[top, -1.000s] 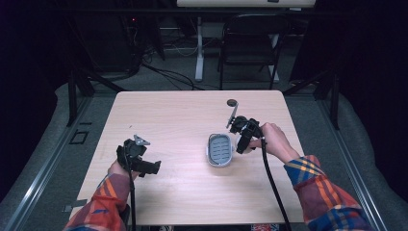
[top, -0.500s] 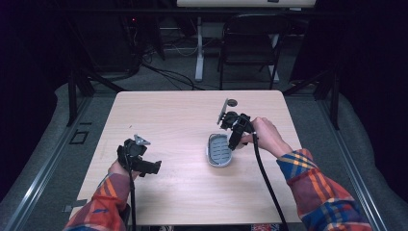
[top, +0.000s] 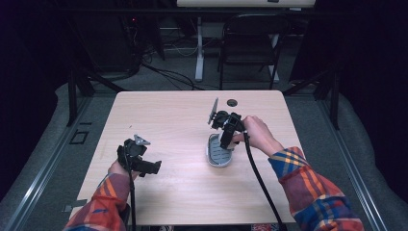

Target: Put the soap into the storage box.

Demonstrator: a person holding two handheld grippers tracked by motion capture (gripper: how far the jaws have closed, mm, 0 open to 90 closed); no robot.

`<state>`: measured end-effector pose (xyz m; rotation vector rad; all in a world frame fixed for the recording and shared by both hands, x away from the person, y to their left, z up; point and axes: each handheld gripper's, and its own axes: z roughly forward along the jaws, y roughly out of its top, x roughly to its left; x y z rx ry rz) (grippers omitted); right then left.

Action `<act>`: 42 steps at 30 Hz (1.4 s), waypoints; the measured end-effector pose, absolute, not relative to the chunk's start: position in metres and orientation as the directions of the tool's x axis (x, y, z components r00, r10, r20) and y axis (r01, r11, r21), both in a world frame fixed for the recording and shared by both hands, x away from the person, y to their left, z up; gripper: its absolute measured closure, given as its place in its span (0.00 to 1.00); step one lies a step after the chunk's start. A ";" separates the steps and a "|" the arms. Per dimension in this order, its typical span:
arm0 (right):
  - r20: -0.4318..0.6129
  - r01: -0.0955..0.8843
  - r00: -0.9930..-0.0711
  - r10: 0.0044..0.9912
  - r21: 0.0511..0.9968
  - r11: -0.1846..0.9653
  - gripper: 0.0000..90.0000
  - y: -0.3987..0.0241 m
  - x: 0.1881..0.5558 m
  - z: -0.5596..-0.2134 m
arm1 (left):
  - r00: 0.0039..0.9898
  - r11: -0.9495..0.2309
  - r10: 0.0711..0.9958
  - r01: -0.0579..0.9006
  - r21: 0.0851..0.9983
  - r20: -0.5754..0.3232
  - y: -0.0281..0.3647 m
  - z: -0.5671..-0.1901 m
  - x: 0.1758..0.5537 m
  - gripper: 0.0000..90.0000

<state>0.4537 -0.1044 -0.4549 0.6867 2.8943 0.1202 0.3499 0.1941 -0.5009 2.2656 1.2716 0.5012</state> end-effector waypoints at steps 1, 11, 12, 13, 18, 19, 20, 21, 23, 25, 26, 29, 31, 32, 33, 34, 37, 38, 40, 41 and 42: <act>-0.133 0.442 -0.880 0.456 0.123 0.889 0.27 -0.102 0.454 -0.458 | 0.499 -0.446 0.863 0.684 0.578 0.075 0.194 -0.501 0.350 0.00; -0.103 0.435 -0.889 0.446 0.114 0.893 0.27 -0.091 0.460 -0.470 | 0.500 -0.447 0.863 0.684 0.577 0.076 0.194 -0.501 0.350 0.01; -0.103 0.435 -0.889 0.446 0.114 0.893 0.27 -0.091 0.460 -0.470 | 0.500 -0.447 0.863 0.684 0.577 0.076 0.194 -0.501 0.350 0.01; -0.095 0.438 -0.888 0.449 0.115 0.891 0.27 -0.089 0.462 -0.473 | 0.502 -0.448 0.862 0.684 0.575 0.075 0.194 -0.501 0.350 0.01; -0.087 0.440 -0.889 0.450 0.110 0.891 0.27 -0.087 0.463 -0.477 | 0.502 -0.449 0.862 0.685 0.574 0.074 0.194 -0.501 0.350 0.01; -0.084 0.436 -0.891 0.445 0.110 0.893 0.27 -0.086 0.463 -0.480 | 0.501 -0.448 0.862 0.684 0.576 0.077 0.194 -0.501 0.350 0.01; -0.084 0.436 -0.891 0.445 0.110 0.893 0.27 -0.086 0.463 -0.480 | 0.501 -0.448 0.862 0.684 0.576 0.077 0.194 -0.501 0.350 0.01; -0.078 0.434 -0.894 0.442 0.102 0.895 0.27 -0.085 0.462 -0.481 | 0.503 -0.449 0.861 0.684 0.575 0.074 0.194 -0.501 0.350 0.01; -0.077 0.428 -0.896 0.436 0.101 0.898 0.27 -0.085 0.462 -0.484 | 0.504 -0.450 0.861 0.684 0.574 0.074 0.194 -0.501 0.350 0.01; -0.079 0.429 -0.897 0.436 0.088 0.899 0.27 -0.084 0.462 -0.486 | 0.502 -0.450 0.862 0.684 0.574 0.077 0.194 -0.501 0.350 0.01; -0.079 0.429 -0.897 0.436 0.088 0.899 0.27 -0.084 0.462 -0.486 | 0.502 -0.450 0.862 0.684 0.574 0.077 0.194 -0.501 0.350 0.01; -0.081 0.427 -0.898 0.432 0.079 0.901 0.27 -0.084 0.462 -0.489 | 0.501 -0.450 0.862 0.685 0.573 0.078 0.194 -0.501 0.350 0.01; -0.080 0.428 -0.897 0.434 0.079 0.900 0.27 -0.083 0.461 -0.491 | 0.502 -0.450 0.862 0.685 0.573 0.077 0.194 -0.501 0.350 0.01; -0.080 0.428 -0.897 0.434 0.079 0.900 0.27 -0.083 0.461 -0.491 | 0.502 -0.450 0.862 0.685 0.573 0.077 0.194 -0.501 0.350 0.01; -0.078 0.426 -0.899 0.431 0.076 0.902 0.27 -0.083 0.461 -0.493 | 0.501 -0.450 0.862 0.686 0.571 0.076 0.194 -0.501 0.350 0.01; -0.078 0.426 -0.899 0.431 0.076 0.902 0.27 -0.083 0.461 -0.493 | 0.501 -0.450 0.862 0.686 0.571 0.076 0.194 -0.501 0.350 0.01; -0.080 0.419 -0.902 0.424 0.070 0.905 0.27 -0.082 0.461 -0.495 | 0.504 -0.450 0.861 0.686 0.572 0.072 0.194 -0.501 0.350 0.01; -0.080 0.419 -0.902 0.424 0.070 0.905 0.27 -0.082 0.461 -0.495 | 0.504 -0.450 0.861 0.686 0.572 0.072 0.194 -0.501 0.350 0.01; -0.079 0.418 -0.902 0.423 0.075 0.905 0.27 -0.082 0.461 -0.497 | 0.508 -0.454 0.858 0.686 0.569 0.071 0.194 -0.501 0.350 0.01; -0.082 0.412 -0.905 0.417 0.067 0.909 0.27 -0.082 0.460 -0.498 | 0.510 -0.458 0.857 0.687 0.564 0.075 0.193 -0.502 0.350 0.01; -0.082 0.412 -0.906 0.416 0.062 0.909 0.27 -0.082 0.460 -0.498 | 0.511 -0.459 0.856 0.686 0.564 0.076 0.193 -0.502 0.350 0.01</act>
